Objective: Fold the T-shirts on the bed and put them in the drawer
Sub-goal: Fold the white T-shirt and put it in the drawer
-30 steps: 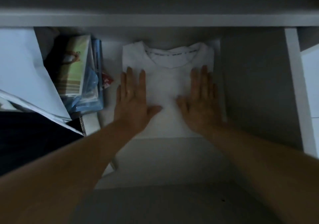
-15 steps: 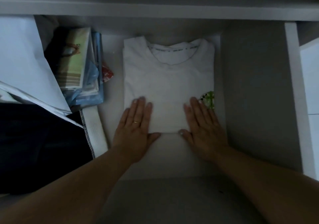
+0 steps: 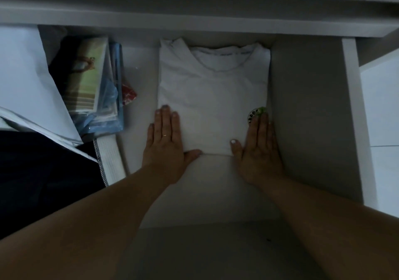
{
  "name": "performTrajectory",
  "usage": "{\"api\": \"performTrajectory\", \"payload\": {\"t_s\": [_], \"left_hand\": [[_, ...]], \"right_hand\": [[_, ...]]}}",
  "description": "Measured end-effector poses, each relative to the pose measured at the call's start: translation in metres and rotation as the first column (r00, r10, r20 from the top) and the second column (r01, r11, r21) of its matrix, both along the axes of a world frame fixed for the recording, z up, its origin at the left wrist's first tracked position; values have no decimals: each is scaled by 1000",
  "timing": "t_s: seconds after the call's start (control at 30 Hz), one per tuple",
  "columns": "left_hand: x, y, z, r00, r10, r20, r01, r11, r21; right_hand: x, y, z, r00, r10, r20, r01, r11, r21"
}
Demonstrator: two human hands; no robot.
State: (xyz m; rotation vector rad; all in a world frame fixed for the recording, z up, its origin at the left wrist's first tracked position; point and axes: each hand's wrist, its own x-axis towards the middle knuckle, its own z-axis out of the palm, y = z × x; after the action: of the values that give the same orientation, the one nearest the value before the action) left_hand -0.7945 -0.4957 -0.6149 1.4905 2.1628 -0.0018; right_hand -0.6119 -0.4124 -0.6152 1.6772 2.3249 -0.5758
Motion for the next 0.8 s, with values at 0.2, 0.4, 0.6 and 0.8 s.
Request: {"api": "performTrajectory", "payload": {"t_s": [0.2,0.4,0.6,0.8], "left_hand": [[8,-10,6,999,29,28,-26,996,-87],[24,-31,11,998,67,17,-63,987,-148],[-9,30,26,995,61,-73,-48,985,168],[-48,124,0,994,25,-106,-19,998,54]], "right_hand": [[2,-5,5,1000,12,25,-12,1000,-20],[11,-18,11,993,75,89,-67,994,-86],[-24,30,25,994,50,-96,-29,976,217],[-64,126,3,994,104,-20,-104,995,-2]]}}
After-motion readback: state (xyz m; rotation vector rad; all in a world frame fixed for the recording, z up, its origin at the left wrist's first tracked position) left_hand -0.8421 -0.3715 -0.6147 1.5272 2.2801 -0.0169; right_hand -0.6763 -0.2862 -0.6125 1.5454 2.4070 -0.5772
